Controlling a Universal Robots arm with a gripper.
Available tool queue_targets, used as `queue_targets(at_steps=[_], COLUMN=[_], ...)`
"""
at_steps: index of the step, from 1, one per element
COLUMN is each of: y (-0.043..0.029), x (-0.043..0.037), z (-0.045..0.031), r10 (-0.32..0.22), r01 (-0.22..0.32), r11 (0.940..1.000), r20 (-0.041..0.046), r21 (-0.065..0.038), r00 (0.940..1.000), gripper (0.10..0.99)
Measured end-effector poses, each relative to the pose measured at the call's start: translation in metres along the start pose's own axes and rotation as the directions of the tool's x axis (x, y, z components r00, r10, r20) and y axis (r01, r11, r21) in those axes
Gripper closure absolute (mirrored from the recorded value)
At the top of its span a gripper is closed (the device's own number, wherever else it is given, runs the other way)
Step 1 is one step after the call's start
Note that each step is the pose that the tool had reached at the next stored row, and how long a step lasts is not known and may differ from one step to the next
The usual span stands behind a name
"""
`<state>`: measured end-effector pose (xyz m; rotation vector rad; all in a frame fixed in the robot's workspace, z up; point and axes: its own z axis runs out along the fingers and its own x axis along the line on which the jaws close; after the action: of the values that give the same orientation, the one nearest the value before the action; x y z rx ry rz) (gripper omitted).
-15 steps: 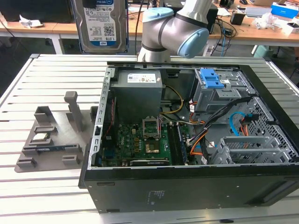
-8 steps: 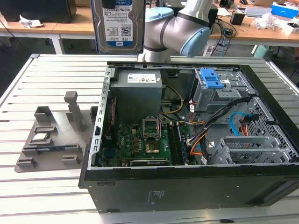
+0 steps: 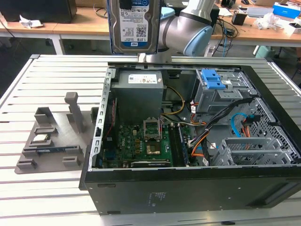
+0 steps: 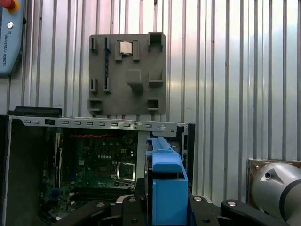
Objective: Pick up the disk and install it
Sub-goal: 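Pick up the disk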
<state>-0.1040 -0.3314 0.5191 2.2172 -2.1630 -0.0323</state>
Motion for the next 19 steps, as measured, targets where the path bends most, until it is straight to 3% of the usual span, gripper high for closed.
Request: queue_targets(at_steps=[2, 4, 7, 16, 17, 19], y=[-0.0108, -0.0155, -0.0284, -0.0539, -0.0582, -0.0795], x=[0.0003, 0.0004, 0.0007, 0.0014, 0.0015, 0.0020], z=[-0.0005, -0.0007, -0.0013, -0.0025, -0.0027, -0.0036], r10=[0.000, 0.000, 0.000, 0.000, 0.000, 0.000], r01=[0.000, 0.000, 0.000, 0.000, 0.000, 0.000], r11=[1.0000, 1.0000, 1.0000, 1.0000, 1.0000, 1.0000], r20=[-0.0001, 0.0000, 0.0000, -0.0001, 0.0000, 0.0000], r21=[0.000, 0.000, 0.000, 0.000, 0.000, 0.000], r00=[1.0000, 1.0000, 1.0000, 1.0000, 1.0000, 1.0000], gripper=[0.722, 0.722, 0.722, 0.722, 0.722, 0.722])
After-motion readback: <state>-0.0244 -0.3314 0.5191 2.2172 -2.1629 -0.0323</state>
